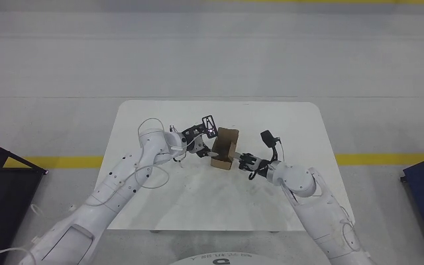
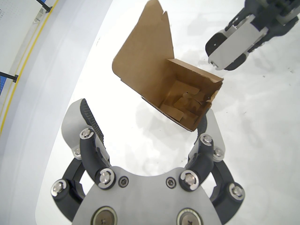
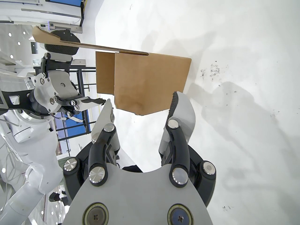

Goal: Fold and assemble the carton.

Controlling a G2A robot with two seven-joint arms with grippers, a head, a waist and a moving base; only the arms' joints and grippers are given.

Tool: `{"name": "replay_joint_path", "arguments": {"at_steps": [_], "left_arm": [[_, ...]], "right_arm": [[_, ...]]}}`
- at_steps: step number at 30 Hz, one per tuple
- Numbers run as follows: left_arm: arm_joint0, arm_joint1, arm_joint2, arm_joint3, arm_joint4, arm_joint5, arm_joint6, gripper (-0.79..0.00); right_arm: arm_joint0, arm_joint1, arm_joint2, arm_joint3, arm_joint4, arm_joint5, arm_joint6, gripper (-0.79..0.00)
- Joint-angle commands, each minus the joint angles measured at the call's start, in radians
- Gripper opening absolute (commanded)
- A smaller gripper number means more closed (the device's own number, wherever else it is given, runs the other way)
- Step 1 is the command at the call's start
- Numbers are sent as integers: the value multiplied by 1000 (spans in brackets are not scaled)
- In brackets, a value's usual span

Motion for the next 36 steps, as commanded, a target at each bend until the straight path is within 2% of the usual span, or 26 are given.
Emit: {"name": "replay_joint_path", "arguments": {"at_steps": [1, 6, 7, 9, 13, 21, 24, 28, 29, 30, 31, 33, 36], "left_arm": [[-1, -1, 1, 3, 2, -2, 1, 0], [-3, -3, 1, 12, 2, -5, 6, 0], [-3, -3, 1, 14, 2, -5, 8, 0], [-3, -4, -1, 17, 4, -6, 12, 0], [-1, -3, -6, 23, 5, -9, 19, 0], [-7, -7, -4, 29, 8, -15, 19, 0], [-9, -8, -3, 33, 9, -15, 20, 0], [-8, -10, -4, 36, 10, -14, 24, 0], [-8, -9, -5, 36, 11, -14, 27, 0], [-6, -9, -8, 33, 13, -10, 32, 0], [-3, -7, -12, 26, 18, -7, 45, 0], [10, 0, -34, 6, 23, -14, 89, 0], [54, 24, -103, -25, 33, -19, 170, 0]], "right_arm": [[14, -1, -17, -3, -14, 23, -1, -197], [68, -8, -66, 17, -38, 99, -4, -228], [83, -10, -77, 26, -42, 118, 2, -259], [110, -13, -94, 45, -44, 145, 5, -382], [147, -17, -122, 77, -56, 176, 16, -422], [163, -19, -150, 79, -83, 216, 8, -376], [160, -18, -152, 71, -89, 227, 4, -394], [158, -17, -153, 65, -92, 233, 2, -296], [156, -17, -152, 62, -92, 231, 0, -240], [154, -17, -150, 58, -90, 227, -4, -129], [148, -16, -147, 52, -84, 217, -11, -68], [130, -14, -135, 37, -73, 192, -21, -68], [100, -9, -112, 13, -62, 163, -28, -132]]}}
